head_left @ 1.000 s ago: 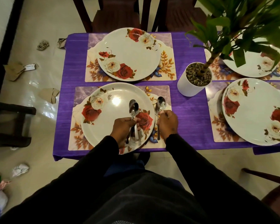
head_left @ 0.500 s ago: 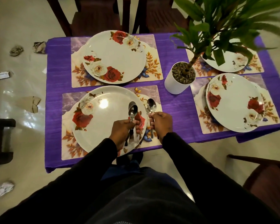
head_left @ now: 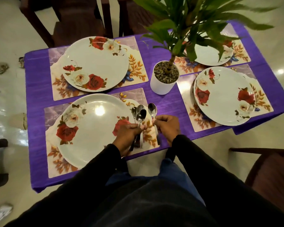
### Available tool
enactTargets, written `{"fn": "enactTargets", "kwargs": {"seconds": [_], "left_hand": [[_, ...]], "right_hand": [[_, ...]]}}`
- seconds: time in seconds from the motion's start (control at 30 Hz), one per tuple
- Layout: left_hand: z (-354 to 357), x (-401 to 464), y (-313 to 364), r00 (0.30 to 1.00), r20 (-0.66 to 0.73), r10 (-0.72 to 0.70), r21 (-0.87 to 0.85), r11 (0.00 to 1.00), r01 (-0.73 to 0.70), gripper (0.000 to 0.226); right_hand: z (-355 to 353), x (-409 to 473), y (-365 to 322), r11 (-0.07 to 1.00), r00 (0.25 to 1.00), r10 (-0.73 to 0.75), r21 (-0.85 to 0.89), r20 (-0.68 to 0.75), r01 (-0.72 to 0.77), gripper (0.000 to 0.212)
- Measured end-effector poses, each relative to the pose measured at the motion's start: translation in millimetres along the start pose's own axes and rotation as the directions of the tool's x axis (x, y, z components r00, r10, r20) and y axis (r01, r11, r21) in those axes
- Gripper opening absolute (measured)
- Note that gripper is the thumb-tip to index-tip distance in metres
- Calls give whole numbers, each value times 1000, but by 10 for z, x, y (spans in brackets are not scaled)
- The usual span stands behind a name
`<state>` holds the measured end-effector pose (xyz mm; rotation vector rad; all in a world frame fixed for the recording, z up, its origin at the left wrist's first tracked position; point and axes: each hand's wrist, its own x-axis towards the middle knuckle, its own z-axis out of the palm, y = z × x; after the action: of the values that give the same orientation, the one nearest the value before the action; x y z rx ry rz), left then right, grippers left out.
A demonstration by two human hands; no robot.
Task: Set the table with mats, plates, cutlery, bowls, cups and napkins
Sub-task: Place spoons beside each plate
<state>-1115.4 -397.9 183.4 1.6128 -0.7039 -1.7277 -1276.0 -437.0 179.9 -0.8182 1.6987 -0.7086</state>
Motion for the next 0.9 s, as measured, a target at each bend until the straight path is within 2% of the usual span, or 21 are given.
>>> {"fn": "enactTargets", "kwargs": {"seconds": [0.03, 0.17, 0.33, 0.57, 0.7, 0.83, 0.9], "left_hand": [[80, 2, 12, 1000, 13, -20, -7, 1000, 21, 17], [588, 121, 77, 999, -20, -42, 10, 999, 42, 15], [1480, 346, 195, 993, -105, -50, -57, 997, 44, 15], [2604, 660, 370, 979, -191, -70, -157, 987, 40, 15], [2852, 795, 307, 967, -240, -81, -145, 988, 47, 14], [2954, 992, 285, 943, -319, -90, -87, 994, 66, 9], [3011, 1067, 302, 948, -313, -61, -48, 998, 48, 10]], "right_hand": [[-79, 5, -8, 1000, 1000, 3, 11, 19, -3, 5], [-554, 195, -9, 998, 991, 11, 54, 136, -18, 4], [-1333, 596, -88, 997, 978, 8, 79, 210, -25, 7], [-2456, 1196, -179, 980, 987, 70, 173, 145, -95, 8], [-2825, 1399, -252, 983, 987, 104, 140, 123, -121, 9], [-3083, 1565, -301, 995, 993, 90, 45, 76, -93, 5], [-3194, 1607, -297, 997, 996, 76, 5, 48, -76, 4]]}}
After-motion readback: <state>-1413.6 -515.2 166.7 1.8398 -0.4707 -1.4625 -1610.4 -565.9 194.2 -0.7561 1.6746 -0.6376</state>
